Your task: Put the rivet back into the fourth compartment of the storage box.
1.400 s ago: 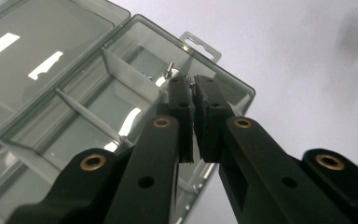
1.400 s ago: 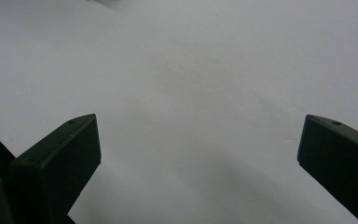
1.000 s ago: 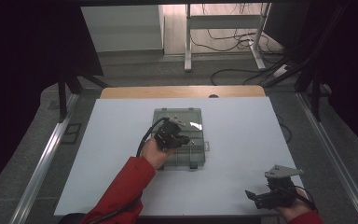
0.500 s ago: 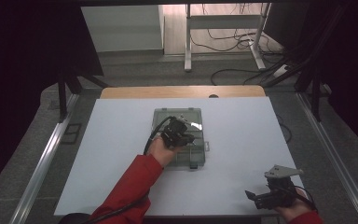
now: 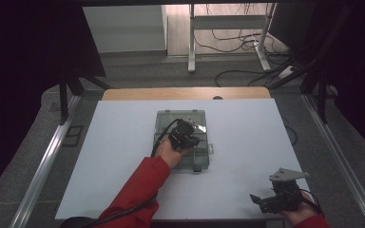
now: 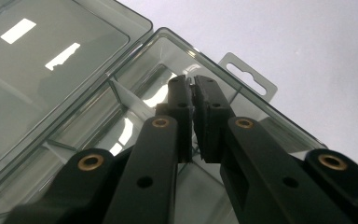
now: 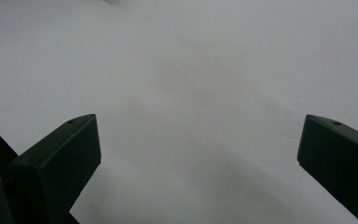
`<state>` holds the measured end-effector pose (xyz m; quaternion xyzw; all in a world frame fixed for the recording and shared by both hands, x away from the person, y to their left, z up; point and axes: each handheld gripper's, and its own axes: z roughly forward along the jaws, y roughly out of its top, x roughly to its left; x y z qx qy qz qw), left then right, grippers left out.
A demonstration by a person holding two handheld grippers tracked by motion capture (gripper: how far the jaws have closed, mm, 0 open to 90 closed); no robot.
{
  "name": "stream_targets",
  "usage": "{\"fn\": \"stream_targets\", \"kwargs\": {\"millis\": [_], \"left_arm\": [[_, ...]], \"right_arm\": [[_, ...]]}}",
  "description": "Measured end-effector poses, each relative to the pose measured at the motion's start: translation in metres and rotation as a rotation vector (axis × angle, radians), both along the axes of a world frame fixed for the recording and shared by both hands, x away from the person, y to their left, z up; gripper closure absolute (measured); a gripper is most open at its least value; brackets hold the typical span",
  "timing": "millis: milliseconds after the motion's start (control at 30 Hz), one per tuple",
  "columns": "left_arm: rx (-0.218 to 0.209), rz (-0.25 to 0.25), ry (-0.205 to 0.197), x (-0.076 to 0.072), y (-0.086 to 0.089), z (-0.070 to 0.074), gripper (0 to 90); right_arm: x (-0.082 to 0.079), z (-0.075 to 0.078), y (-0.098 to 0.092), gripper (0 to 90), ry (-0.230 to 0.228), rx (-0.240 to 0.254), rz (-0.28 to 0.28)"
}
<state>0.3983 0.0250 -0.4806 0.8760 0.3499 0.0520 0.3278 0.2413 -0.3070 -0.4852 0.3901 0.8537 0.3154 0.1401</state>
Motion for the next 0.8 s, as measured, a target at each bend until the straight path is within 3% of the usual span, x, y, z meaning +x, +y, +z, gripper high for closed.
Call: {"fn": "stream_targets", "kwargs": {"millis": [167, 433, 567, 800], "left_arm": [[0.001, 0.006, -0.006, 0.001, -0.0026, -0.0029, 85.4], [-0.013, 0.018, -0.016, 0.0003, -0.0022, 0.0008, 74.8], [-0.011, 0.018, -0.017, -0.0004, -0.0014, 0.0036, 64.9], [-0.03, 0.006, -0.021, -0.0022, 0.0028, 0.006, 39.5]], "right_arm": [[-0.0001, -0.0001, 0.0001, 0.0, 0.001, -0.001, 0.003], [-0.0001, -0.0001, 0.0, 0.0, 0.002, -0.002, 0.003], [-0.0002, -0.0001, 0.0, 0.0, 0.002, -0.001, 0.003], [-0.0003, 0.0, 0.0, 0.0, 0.001, -0.001, 0.003]]}}
